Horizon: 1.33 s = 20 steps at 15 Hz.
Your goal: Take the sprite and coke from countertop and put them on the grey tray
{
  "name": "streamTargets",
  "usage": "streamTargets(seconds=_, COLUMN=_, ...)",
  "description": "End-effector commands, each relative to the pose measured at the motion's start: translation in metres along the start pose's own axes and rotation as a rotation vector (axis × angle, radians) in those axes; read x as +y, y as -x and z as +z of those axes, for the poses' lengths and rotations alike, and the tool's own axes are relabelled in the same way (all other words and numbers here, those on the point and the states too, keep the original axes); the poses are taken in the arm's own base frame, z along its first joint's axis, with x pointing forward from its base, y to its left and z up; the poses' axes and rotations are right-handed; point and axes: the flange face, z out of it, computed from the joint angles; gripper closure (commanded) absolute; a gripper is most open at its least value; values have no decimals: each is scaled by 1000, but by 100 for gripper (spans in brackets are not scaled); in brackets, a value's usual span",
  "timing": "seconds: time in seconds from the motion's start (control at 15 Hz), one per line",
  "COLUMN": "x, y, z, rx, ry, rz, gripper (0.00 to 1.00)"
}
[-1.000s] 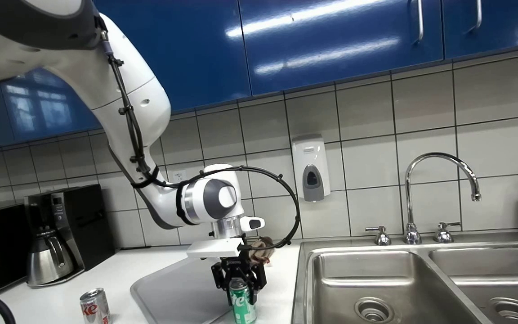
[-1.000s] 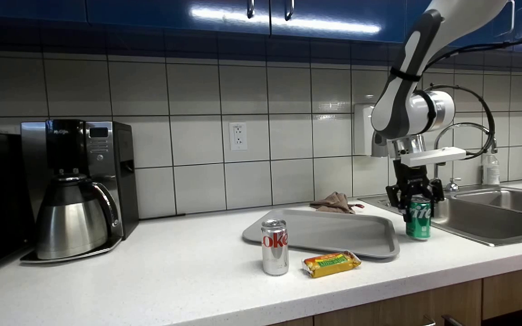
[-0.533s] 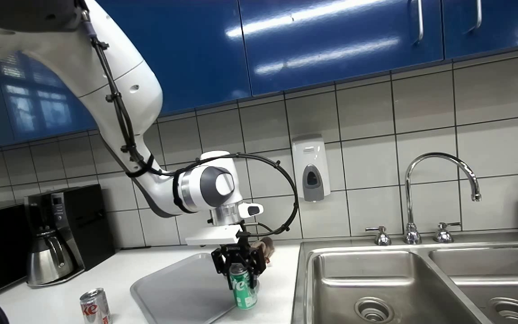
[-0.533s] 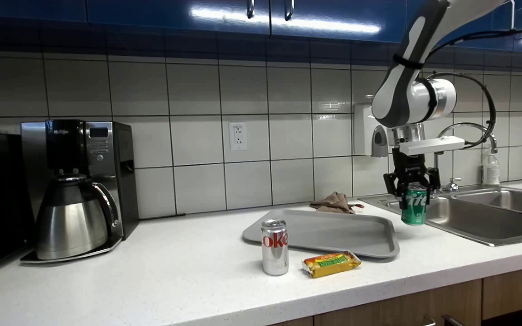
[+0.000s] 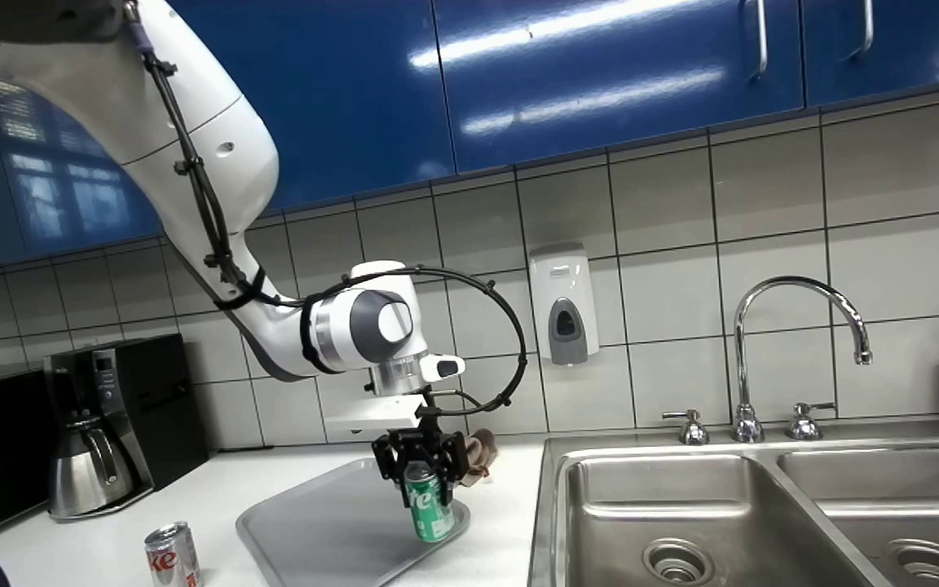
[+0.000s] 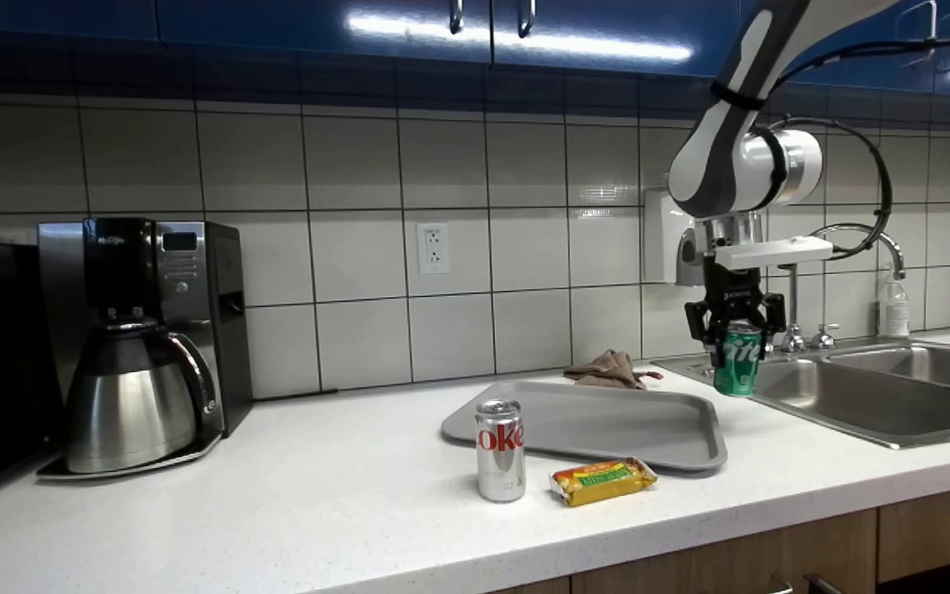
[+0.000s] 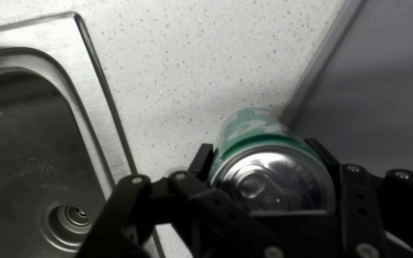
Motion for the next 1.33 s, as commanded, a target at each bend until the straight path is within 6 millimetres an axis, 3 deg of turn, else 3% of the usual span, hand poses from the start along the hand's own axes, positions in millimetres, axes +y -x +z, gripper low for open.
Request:
streamTargets(seconds=0.0, x=-16, y=-1, z=-15, rx=13, ry=-19, rz=-10, gripper=58)
streamTargets(seconds=0.67, x=-61, y=-17, z=-16, rx=22, ry=-31, rz=-82, gripper=58)
streamTargets(seconds=1.27, x=-94, y=-22, z=5, rx=-4, ry=-13, rz=-152, gripper=58)
